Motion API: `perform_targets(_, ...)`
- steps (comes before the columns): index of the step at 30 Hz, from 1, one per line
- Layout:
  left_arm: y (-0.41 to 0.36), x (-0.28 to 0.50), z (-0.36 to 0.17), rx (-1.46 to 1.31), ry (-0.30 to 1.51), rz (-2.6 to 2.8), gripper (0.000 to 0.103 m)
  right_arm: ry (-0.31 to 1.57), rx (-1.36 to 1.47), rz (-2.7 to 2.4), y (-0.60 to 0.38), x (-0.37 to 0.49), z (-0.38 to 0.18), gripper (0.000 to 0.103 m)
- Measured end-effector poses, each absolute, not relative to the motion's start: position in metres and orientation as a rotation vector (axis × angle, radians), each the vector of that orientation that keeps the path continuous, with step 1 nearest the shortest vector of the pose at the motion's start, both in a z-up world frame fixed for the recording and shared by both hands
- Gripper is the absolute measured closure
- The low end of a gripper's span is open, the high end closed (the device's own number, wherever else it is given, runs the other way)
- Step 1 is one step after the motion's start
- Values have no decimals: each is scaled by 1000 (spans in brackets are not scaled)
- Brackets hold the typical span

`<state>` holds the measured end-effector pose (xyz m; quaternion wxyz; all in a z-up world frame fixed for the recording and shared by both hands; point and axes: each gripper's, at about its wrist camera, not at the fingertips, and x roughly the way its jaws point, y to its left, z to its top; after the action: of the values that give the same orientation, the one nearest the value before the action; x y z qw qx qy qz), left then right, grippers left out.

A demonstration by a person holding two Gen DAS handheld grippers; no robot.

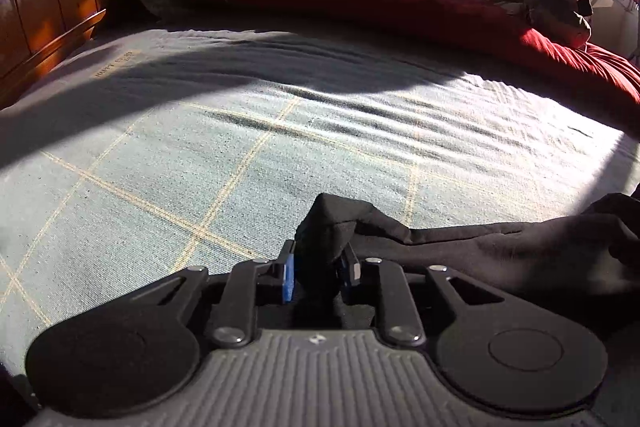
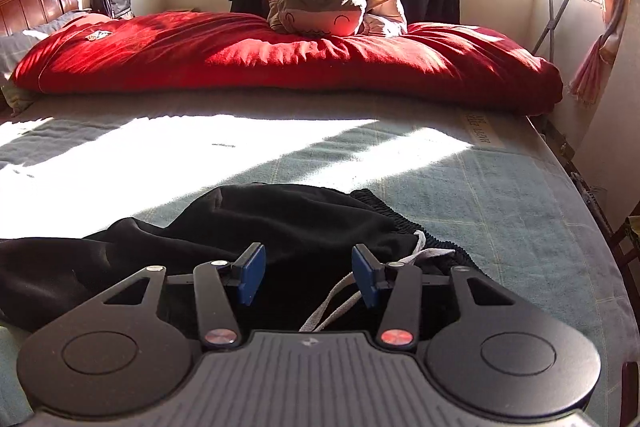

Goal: Fold clothes

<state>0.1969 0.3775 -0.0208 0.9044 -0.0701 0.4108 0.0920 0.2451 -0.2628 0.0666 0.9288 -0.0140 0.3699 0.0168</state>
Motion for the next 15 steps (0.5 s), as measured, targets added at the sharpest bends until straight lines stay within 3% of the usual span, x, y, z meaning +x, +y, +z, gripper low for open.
perform_targets(5, 345, 179, -2, -112, 832, 215, 62, 758, -32, 83, -287, 249, 57, 45)
perform_targets(8, 312, 167, 14, -91, 821, 212, 60, 762, -30, 105, -303, 250, 51, 44)
perform_targets(15, 193, 170, 22, -224, 843, -172, 39, 760, -15, 231, -323, 251, 37, 43)
